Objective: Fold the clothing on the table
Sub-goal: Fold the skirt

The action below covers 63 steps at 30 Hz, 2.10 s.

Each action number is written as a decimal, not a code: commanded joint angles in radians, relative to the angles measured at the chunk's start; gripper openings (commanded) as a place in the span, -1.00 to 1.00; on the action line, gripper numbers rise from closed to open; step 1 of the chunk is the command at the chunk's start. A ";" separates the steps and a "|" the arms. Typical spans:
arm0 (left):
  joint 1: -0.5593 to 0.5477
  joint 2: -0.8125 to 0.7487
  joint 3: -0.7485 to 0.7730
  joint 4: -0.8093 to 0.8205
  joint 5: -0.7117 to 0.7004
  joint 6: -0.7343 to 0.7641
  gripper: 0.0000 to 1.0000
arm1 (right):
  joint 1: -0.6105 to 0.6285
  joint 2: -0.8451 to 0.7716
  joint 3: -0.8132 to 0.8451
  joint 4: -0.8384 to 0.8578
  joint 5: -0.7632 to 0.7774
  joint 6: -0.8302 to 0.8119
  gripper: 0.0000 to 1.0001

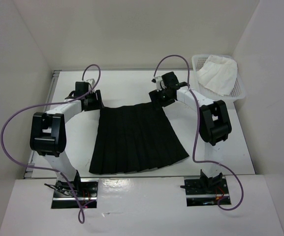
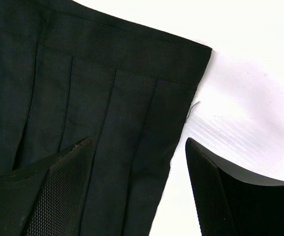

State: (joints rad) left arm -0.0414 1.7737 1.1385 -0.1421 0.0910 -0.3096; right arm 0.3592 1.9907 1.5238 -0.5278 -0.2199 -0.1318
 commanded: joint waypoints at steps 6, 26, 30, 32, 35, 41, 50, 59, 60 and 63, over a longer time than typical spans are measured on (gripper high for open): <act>0.017 0.052 0.015 0.058 0.079 0.044 0.28 | -0.006 0.002 0.027 0.017 -0.032 -0.014 0.60; 0.017 0.135 0.079 0.038 0.087 0.055 0.19 | -0.016 -0.016 0.018 0.017 -0.050 -0.014 0.60; 0.017 0.135 0.079 0.038 0.087 0.055 0.13 | -0.025 -0.016 0.018 0.017 -0.050 -0.014 0.60; 0.017 0.144 0.090 0.038 0.087 0.055 0.13 | -0.025 -0.016 0.018 0.017 -0.050 -0.014 0.60; 0.017 0.153 0.101 0.029 0.087 0.055 0.13 | -0.025 -0.026 0.018 0.017 -0.050 -0.005 0.60; -0.001 0.174 0.130 0.029 0.099 0.055 0.07 | -0.025 -0.026 0.027 0.017 -0.050 -0.005 0.60; -0.002 0.174 0.130 0.019 0.112 0.055 -0.04 | -0.045 0.009 0.071 0.026 -0.041 0.006 0.60; -0.002 0.145 0.119 0.010 0.112 0.055 -0.23 | -0.088 0.151 0.236 -0.021 -0.099 0.037 0.60; -0.002 0.145 0.119 0.010 0.112 0.055 -0.23 | -0.088 0.151 0.236 -0.021 -0.099 0.037 0.60; -0.002 0.145 0.119 0.010 0.112 0.055 -0.23 | -0.088 0.151 0.236 -0.021 -0.108 0.037 0.60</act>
State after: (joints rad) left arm -0.0410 1.9453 1.2373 -0.1406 0.1814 -0.2825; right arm 0.2726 2.1418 1.7180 -0.5396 -0.3012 -0.1051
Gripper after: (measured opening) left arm 0.389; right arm 0.801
